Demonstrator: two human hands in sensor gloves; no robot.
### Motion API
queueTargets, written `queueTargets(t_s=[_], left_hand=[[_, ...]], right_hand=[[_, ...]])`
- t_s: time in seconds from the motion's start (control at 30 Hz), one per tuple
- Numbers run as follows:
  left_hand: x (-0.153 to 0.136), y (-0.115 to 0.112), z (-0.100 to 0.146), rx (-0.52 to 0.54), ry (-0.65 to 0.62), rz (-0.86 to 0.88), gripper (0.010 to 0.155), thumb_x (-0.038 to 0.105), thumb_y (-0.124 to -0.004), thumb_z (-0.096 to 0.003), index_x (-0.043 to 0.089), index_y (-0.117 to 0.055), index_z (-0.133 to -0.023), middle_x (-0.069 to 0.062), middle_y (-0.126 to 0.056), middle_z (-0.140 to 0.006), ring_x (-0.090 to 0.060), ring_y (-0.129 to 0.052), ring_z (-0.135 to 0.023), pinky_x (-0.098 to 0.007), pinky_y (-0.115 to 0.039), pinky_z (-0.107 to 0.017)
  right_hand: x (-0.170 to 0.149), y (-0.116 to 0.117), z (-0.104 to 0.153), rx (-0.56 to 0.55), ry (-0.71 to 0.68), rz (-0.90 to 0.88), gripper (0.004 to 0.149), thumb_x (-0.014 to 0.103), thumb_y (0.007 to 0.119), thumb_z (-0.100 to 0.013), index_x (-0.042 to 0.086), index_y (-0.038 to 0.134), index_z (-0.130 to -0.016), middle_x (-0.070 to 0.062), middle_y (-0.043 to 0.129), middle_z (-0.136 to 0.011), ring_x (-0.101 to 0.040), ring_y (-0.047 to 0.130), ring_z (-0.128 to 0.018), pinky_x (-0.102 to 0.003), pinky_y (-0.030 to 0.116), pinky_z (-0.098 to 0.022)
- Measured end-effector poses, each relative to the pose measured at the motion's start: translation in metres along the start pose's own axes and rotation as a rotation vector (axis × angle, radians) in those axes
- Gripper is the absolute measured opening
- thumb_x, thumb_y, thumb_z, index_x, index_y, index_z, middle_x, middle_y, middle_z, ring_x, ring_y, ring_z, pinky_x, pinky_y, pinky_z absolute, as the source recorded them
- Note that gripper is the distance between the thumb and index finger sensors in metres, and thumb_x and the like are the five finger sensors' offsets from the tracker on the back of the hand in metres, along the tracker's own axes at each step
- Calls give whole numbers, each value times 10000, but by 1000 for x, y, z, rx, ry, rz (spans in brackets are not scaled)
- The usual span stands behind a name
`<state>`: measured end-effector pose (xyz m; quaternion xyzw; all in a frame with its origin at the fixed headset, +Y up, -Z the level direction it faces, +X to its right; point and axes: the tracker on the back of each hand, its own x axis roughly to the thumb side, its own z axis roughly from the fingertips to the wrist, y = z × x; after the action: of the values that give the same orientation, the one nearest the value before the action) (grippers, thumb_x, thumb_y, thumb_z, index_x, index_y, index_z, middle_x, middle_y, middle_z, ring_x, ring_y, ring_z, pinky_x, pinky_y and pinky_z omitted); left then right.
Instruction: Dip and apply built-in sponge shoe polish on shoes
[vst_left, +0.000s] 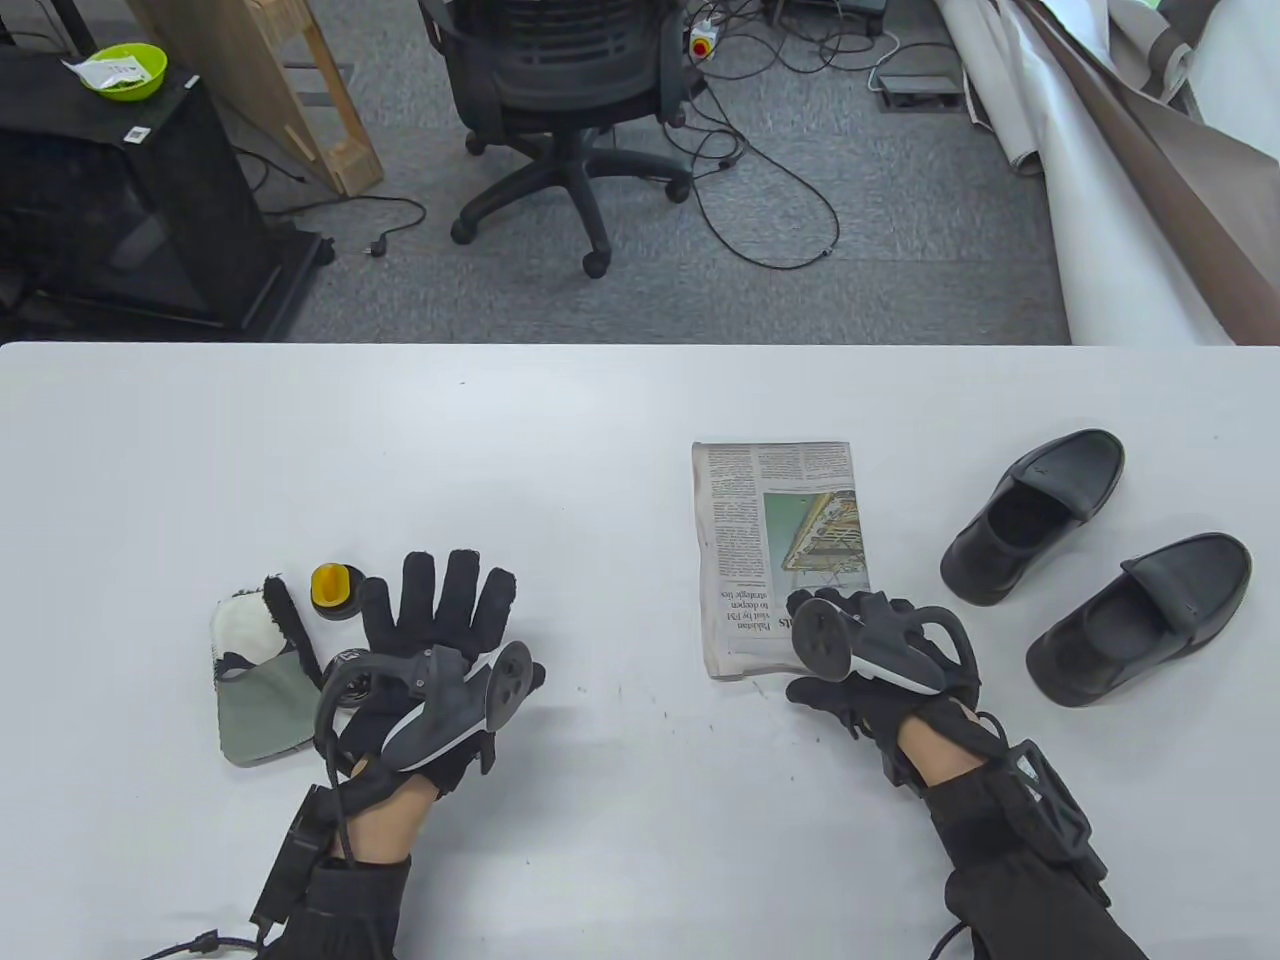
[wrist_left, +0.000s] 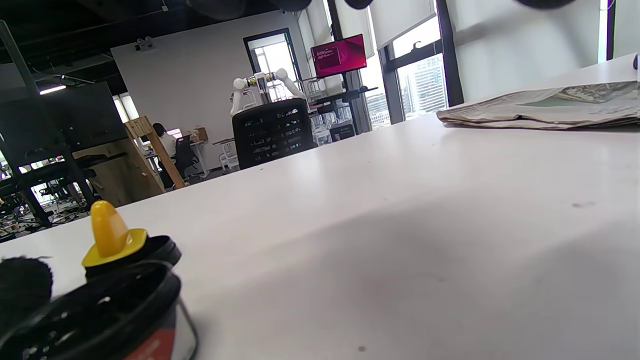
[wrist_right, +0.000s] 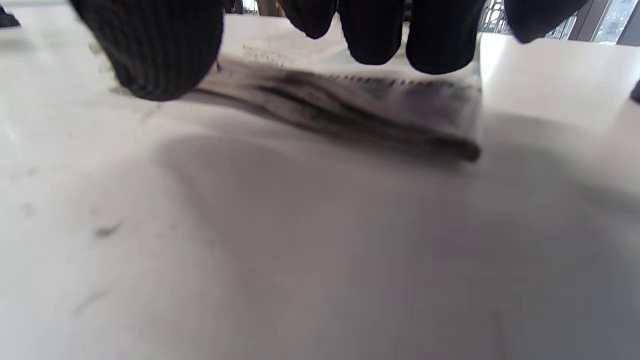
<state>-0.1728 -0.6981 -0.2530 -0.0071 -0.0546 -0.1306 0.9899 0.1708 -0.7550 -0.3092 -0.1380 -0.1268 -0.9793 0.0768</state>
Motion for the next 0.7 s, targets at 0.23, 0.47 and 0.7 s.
queueTargets(t_s=[0.23,0.47,0.7], left_hand=[[3,-1,-1,4,-2,-19,867,743,-548,-417,348,-219,-1114,-62,-175,-1253,-473,-255,-1153,-765,-256,-767],[7,-2,-1,2,-9,-2,863,738,-551,-418,344,-227,-1115,-64,-186,-1253,-470,-266,-1153,-763,-259,-769],[22,0,1,4,-83,90,855,727,-559,-416,335,-257,-1113,-60,-265,-1251,-458,-334,-1154,-752,-293,-777]], right_hand=[[12,3,3,-228,24,145,511,455,749,-392,371,757,-896,9,837,-941,-330,953,-825,-536,738,-663],[-1,-7,6,-322,82,-16,415,398,815,-376,274,900,-763,-7,992,-769,-275,1077,-666,-513,794,-619],[-1,-39,33,-502,76,-374,394,403,899,-330,293,898,-708,14,1013,-698,-224,1107,-574,-474,818,-595]])
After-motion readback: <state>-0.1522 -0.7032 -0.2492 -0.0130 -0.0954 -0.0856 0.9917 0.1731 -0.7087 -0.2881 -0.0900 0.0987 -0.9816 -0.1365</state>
